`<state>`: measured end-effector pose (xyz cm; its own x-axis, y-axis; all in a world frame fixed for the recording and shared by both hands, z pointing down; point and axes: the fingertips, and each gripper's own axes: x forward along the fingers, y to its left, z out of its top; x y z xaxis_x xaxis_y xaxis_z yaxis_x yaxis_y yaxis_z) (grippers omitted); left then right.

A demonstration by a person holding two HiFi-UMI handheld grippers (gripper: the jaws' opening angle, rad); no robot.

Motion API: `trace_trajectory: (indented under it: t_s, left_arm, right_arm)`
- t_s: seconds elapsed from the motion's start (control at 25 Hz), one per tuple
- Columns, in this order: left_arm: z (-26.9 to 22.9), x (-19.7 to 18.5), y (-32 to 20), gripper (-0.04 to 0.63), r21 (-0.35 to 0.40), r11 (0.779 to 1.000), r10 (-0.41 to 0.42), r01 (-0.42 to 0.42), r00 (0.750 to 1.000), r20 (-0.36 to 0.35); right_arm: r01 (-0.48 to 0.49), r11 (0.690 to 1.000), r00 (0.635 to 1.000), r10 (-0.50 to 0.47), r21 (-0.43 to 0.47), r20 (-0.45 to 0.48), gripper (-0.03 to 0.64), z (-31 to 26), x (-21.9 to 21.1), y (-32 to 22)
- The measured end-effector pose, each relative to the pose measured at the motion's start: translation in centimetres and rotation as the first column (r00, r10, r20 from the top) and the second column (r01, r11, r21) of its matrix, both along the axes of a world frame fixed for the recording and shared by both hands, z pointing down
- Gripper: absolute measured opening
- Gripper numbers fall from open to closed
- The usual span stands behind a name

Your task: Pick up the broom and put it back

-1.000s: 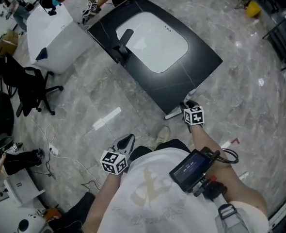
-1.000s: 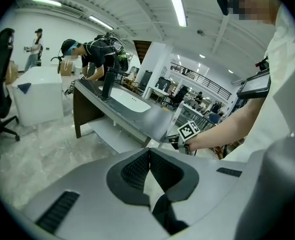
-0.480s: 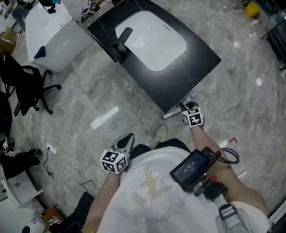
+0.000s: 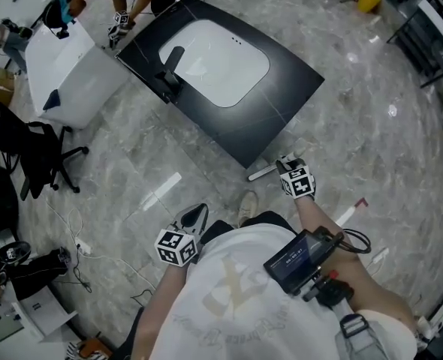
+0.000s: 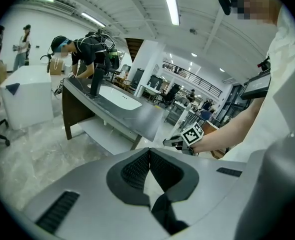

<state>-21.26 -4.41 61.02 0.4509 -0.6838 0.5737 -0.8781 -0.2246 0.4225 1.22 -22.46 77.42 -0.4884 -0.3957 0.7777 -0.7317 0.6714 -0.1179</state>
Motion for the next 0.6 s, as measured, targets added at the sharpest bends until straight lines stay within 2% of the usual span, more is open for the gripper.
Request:
trace_trajectory:
  t_s: [0.44,0.6]
  left_arm:
    - [-1.3,0.3,1.4,0.012,0.044,0.999,0.029,-0.028,0.999,-0.015]
    - [-0.8,0.5,3.3,0.012,0.033,0.999,0.025,-0.024,0.999,-0.027]
  right_arm:
    - [-0.025,0.998,0.999,0.022,0.06,0.043,0.097,-4.4,0.4,2.4]
    - [-0.019,0.997,0.997,0.013,0.075,0.072,0.098,-6.2,-0.2,4.3]
